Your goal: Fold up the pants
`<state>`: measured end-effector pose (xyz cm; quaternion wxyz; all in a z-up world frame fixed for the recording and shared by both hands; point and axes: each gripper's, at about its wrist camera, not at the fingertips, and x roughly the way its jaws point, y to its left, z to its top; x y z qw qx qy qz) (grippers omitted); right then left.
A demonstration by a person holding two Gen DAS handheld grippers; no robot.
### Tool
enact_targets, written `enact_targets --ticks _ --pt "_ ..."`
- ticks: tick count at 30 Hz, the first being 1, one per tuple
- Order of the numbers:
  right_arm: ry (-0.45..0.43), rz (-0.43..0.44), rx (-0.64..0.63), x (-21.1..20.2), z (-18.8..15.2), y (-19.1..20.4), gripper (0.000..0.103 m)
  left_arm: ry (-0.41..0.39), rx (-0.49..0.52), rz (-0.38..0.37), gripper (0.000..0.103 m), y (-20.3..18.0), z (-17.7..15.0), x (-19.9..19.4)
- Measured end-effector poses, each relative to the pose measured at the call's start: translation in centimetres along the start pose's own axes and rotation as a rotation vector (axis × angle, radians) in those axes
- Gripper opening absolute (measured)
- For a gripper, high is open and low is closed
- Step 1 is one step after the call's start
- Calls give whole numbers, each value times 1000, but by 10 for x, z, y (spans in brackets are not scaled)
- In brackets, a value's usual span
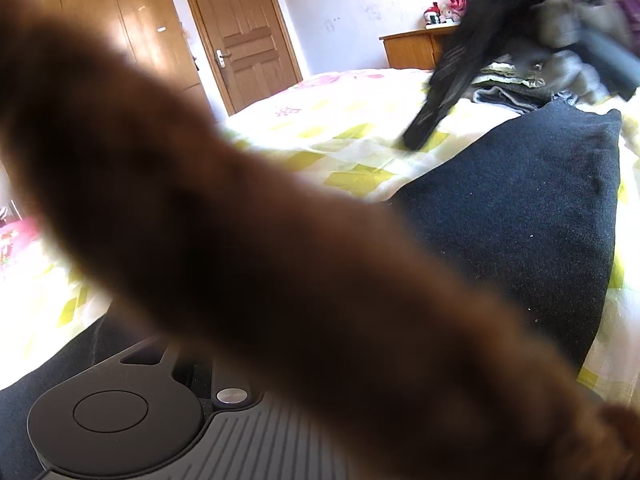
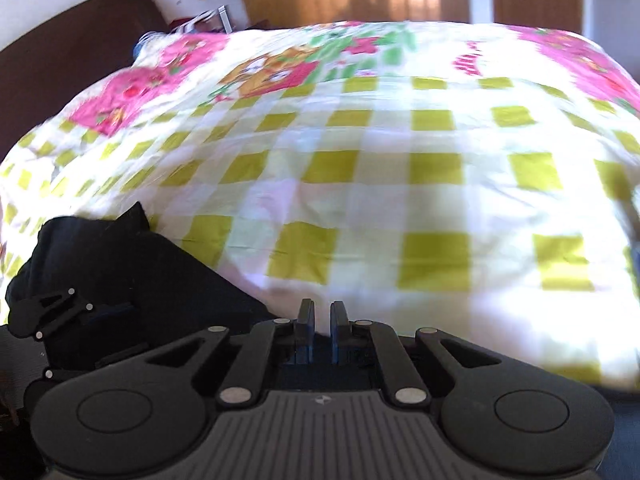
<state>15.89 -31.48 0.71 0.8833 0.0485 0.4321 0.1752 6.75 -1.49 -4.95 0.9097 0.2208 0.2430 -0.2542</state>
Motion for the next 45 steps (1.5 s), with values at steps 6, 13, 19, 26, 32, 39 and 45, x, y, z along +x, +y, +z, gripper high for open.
enact_targets --ticks 6,13,19,26,32,39,45 --pt "-116 -160 384 -96 -93 -67 27 2 42 34 40 -9 6 -4" --pt "-241 -182 663 -139 -157 -123 41 7 83 10 40 -42 37 -8" --pt "-238 -162 792 -114 -160 -156 45 27 179 -68 40 -86 59 2" --pt "-436 -186 811 -133 -160 -161 45 35 230 -88 40 -104 75 11" --pt "-380 -163 894 -143 -178 -169 46 36 236 -92 40 -107 79 13" --pt "-313 -13 919 -133 -189 -158 46 47 240 -112 40 -113 76 19" --pt "-300 -3 985 -116 -181 -166 46 49 237 -114 40 -114 77 19"
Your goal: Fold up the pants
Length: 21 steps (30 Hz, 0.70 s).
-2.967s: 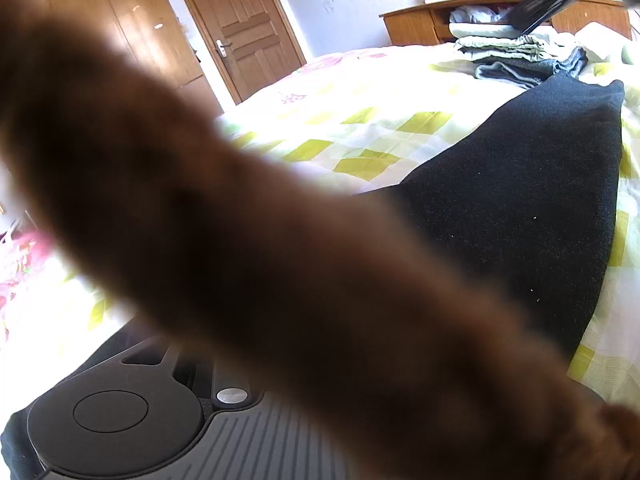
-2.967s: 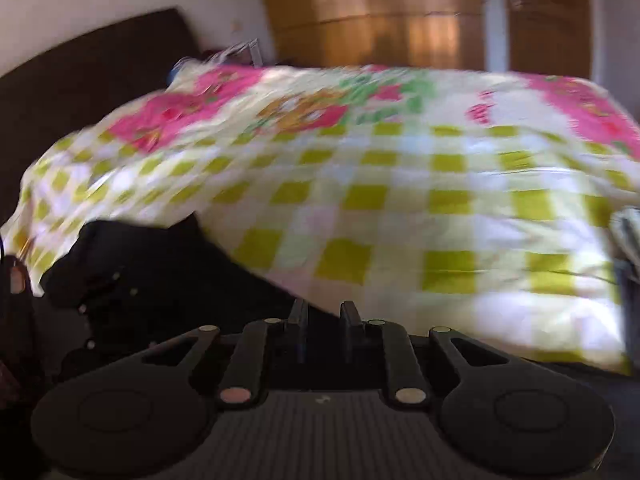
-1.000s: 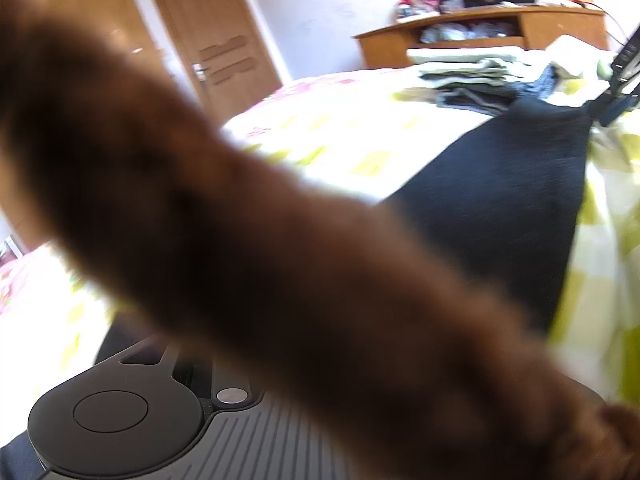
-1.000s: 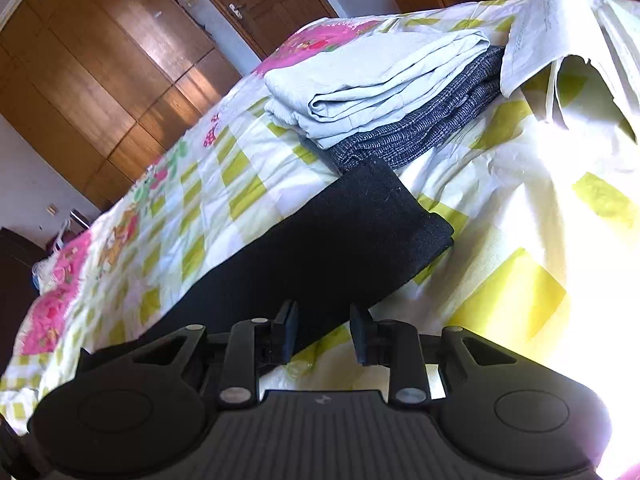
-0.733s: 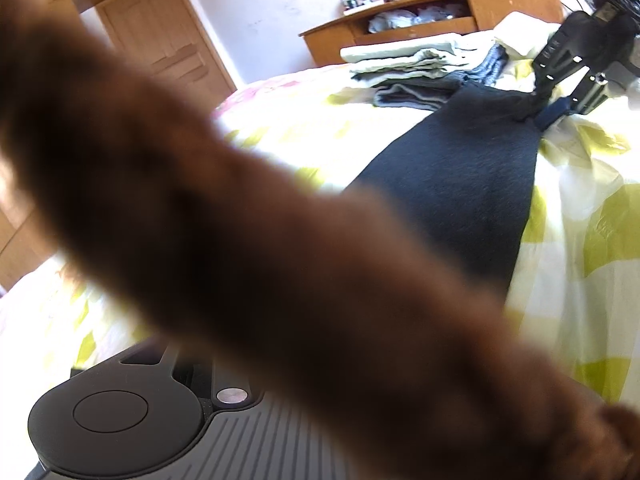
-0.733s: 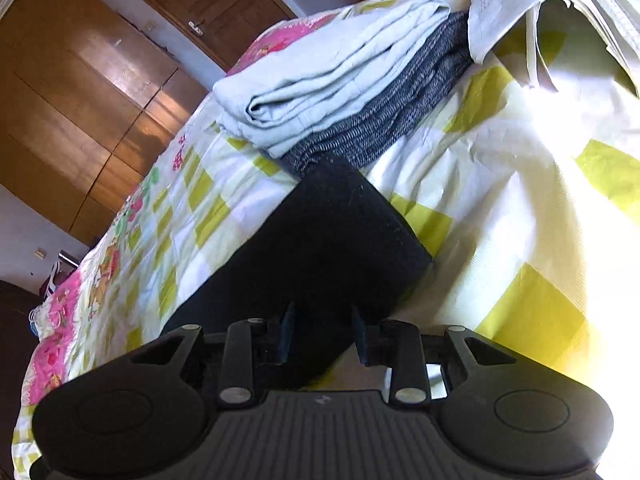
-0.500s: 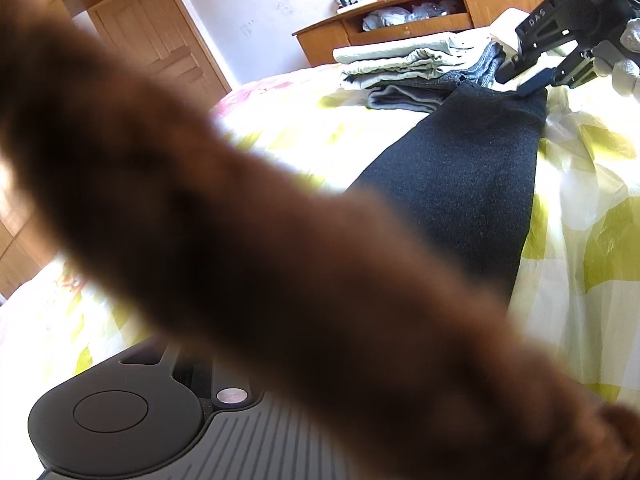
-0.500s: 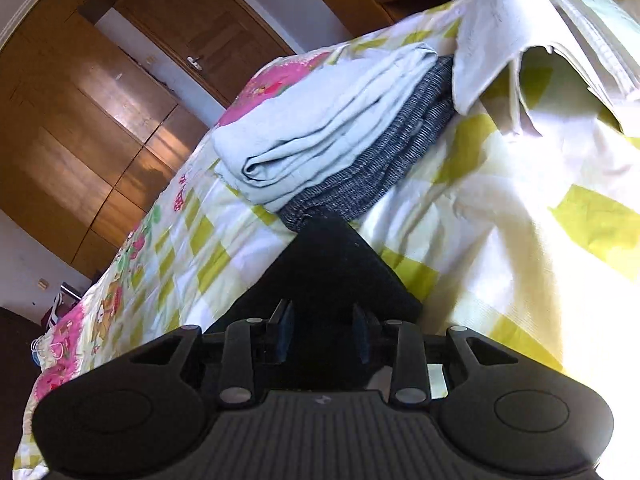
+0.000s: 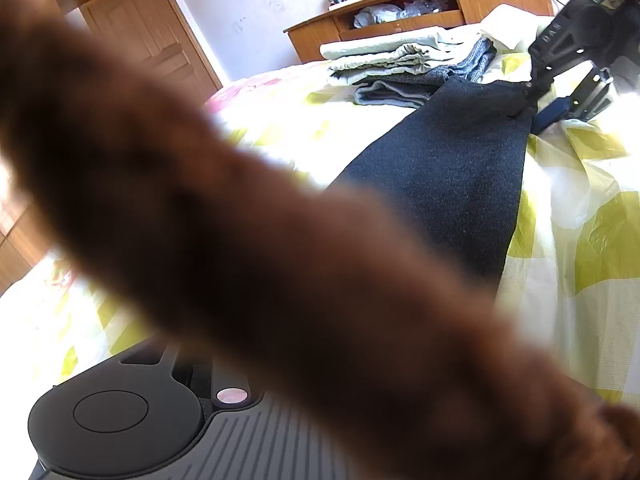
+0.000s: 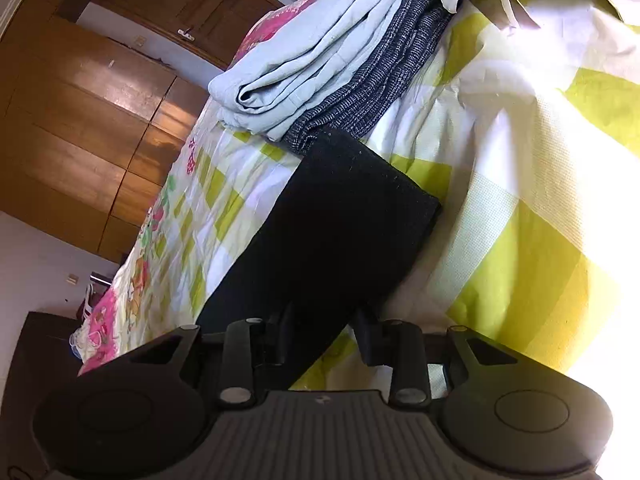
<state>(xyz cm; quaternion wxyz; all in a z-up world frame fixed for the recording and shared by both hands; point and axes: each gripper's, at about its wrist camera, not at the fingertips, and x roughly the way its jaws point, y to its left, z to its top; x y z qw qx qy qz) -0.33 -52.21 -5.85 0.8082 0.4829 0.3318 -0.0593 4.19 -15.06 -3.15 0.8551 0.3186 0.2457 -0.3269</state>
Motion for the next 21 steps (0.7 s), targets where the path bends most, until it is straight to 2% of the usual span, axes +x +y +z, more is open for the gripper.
enact_targets --ticks 3,6,13,17,19,20,21 --pt "-62 61 30 1 5 0 46 3 7 -1 40 -1 0 1" --pt "-125 78 67 7 6 -3 46 3 8 -2 40 -1 1 2" --pt "-104 84 84 27 6 6 50 6 12 -10 40 -1 1 5" --pt "-182 95 -28 20 3 26 49 -1 16 -5 40 -2 3 4" --pt "-124 76 3 40 6 22 52 3 12 -10 40 -2 2 6" --pt "-91 61 20 51 6 21 46 7 11 -13 40 -2 2 8" --pt "-77 33 28 58 6 22 26 6 11 -15 40 -2 1 9"
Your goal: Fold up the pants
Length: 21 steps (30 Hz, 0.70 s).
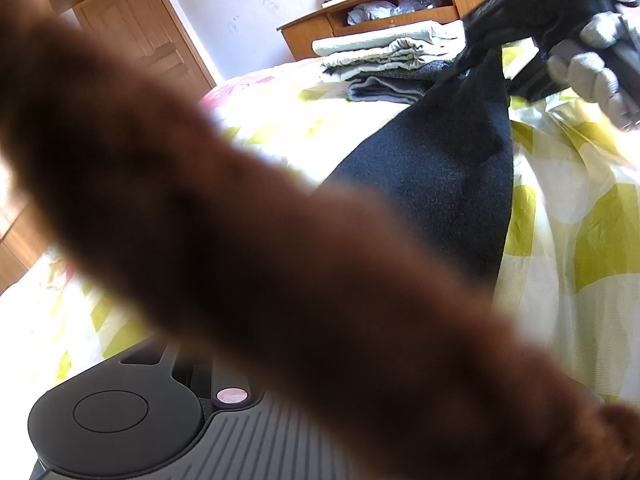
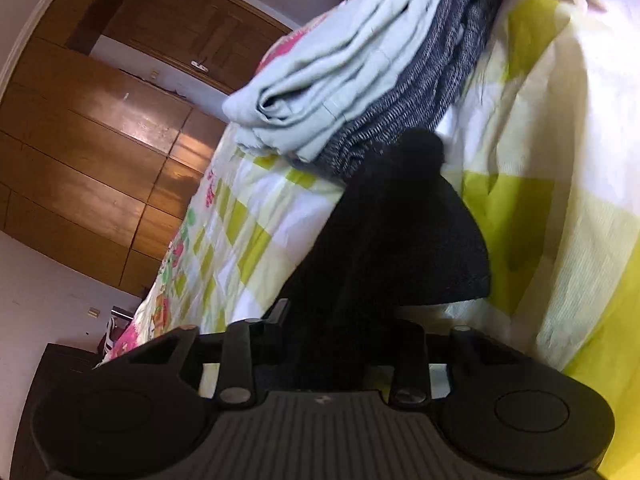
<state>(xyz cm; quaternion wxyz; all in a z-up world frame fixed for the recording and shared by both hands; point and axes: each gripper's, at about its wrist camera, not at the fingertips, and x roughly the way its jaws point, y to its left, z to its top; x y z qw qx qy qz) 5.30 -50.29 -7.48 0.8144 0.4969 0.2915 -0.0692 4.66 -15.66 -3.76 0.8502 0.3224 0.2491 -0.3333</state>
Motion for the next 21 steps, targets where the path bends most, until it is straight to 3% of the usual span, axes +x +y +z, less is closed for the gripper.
enact_targets --ticks 1,3,6,8,10,15,18,21 --pt "-3 -11 4 0 1 2 26 -4 1 -2 40 -1 0 0" --pt "-60 84 -12 -20 3 14 25 -17 7 -3 40 -2 1 -1" --pt "-155 147 -132 -43 1 46 24 -47 3 -8 42 -2 2 -6" --pt "-136 72 -143 -27 -1 47 24 -52 -7 -8 45 -1 -1 -4" --pt "-49 -49 -113 0 -1 35 25 -28 -18 -12 45 0 -6 -1" --pt "-106 -13 -72 -15 -10 36 26 -27 -26 4 45 13 -24 -21" --pt "-175 -24 -303 -31 -27 91 25 -9 -43 32 47 31 -39 -36" --pt "-181 15 -514 -29 -52 156 25 2 -75 105 48 57 -58 -54"
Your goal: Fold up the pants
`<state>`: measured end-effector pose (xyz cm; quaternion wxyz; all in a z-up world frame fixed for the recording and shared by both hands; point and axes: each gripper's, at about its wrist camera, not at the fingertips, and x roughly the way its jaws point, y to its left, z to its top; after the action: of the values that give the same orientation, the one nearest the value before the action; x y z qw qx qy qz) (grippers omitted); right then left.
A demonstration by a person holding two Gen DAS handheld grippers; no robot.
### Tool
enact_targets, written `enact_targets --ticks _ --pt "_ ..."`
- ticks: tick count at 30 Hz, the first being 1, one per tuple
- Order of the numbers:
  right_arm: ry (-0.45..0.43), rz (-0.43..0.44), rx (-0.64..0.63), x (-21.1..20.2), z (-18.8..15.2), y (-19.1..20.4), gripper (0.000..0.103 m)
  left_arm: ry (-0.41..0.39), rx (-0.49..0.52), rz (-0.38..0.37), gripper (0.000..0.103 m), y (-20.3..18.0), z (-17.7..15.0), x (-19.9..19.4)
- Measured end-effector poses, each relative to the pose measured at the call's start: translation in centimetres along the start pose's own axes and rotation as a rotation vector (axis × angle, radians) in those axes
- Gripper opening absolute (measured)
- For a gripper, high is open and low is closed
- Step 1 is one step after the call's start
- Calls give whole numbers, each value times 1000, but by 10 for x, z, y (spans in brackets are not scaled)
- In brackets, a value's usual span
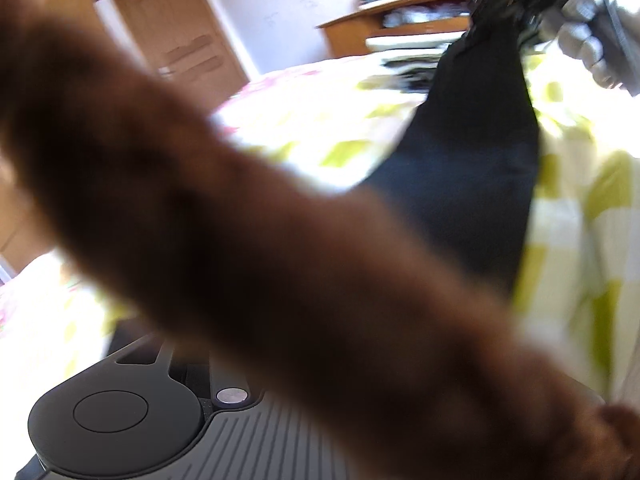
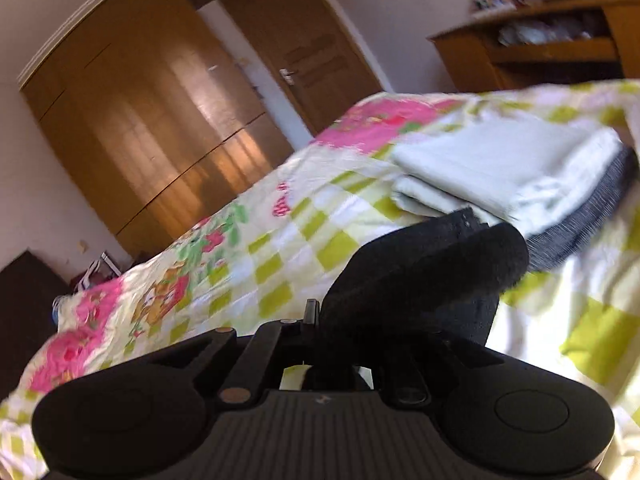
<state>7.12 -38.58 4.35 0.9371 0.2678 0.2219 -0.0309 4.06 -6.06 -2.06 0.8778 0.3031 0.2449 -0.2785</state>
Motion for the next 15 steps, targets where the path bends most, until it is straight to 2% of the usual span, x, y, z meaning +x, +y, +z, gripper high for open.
enact_targets --ticks 2,4,7,11,13,15 --pt "3 38 -167 9 -5 59 25 16 -34 58 48 24 -14 -10" --pt "33 120 -294 20 -18 113 25 29 -71 127 48 49 -30 -24" --pt "102 269 -474 43 -61 203 25 45 -111 239 48 82 -57 -46" --pt "226 439 -657 69 -142 293 25 119 -181 374 48 125 -103 -68" --pt "286 455 -744 86 -188 326 24 162 -268 401 48 145 -127 -75" --pt "418 411 -752 110 -223 335 25 182 -336 416 48 154 -146 -81"
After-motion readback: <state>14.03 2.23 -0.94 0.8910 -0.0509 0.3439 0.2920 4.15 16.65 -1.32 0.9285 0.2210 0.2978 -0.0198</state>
